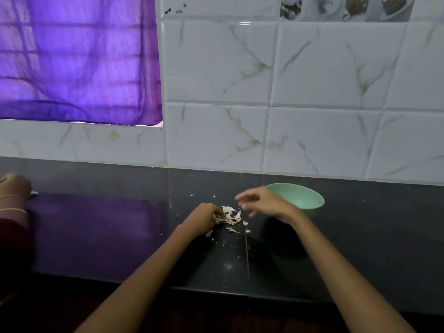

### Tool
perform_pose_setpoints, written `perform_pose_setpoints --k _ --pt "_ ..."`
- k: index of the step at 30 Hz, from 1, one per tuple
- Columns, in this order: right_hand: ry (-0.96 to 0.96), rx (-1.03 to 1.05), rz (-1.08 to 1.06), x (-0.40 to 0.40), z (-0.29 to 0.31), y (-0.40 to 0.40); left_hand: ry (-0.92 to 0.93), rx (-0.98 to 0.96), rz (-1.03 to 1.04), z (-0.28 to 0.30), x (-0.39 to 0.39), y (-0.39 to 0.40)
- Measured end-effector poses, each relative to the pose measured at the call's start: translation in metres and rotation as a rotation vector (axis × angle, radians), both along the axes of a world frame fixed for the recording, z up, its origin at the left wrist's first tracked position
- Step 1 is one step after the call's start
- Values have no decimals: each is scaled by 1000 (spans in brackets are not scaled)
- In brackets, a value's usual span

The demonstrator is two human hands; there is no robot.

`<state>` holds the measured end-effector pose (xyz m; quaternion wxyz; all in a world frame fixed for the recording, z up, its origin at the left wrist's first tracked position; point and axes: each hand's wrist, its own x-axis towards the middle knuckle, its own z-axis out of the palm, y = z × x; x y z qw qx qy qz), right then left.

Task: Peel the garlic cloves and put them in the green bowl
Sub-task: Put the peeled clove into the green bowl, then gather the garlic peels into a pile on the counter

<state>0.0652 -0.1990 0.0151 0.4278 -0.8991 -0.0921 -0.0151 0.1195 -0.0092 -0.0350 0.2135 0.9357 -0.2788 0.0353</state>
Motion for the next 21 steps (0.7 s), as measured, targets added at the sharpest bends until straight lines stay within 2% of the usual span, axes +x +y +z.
perform_pose_setpoints --k 2,3,6,9,14,17,19,21 --pt "10 -386 -18 12 -19 9 -32 -63 36 -1 2 -2" --pt "-25 -459 -41 16 -26 11 -35 -90 45 -1 5 -2" --pt "-107 -331 -88 22 -39 10 -71 -135 4 -5 12 -3" --pt "-111 -274 -120 30 -40 6 -99 -276 -40 -12 22 0" --pt "-195 -314 -168 37 -36 8 -111 -455 -33 -11 32 7" --pt "-181 -386 -72 44 -37 16 -114 -570 7 -9 31 6" --pt "-152 -445 -4 47 -42 24 -91 -590 15 -10 32 6" --pt "-192 -430 -30 48 -44 27 -64 -557 2 -12 33 7"
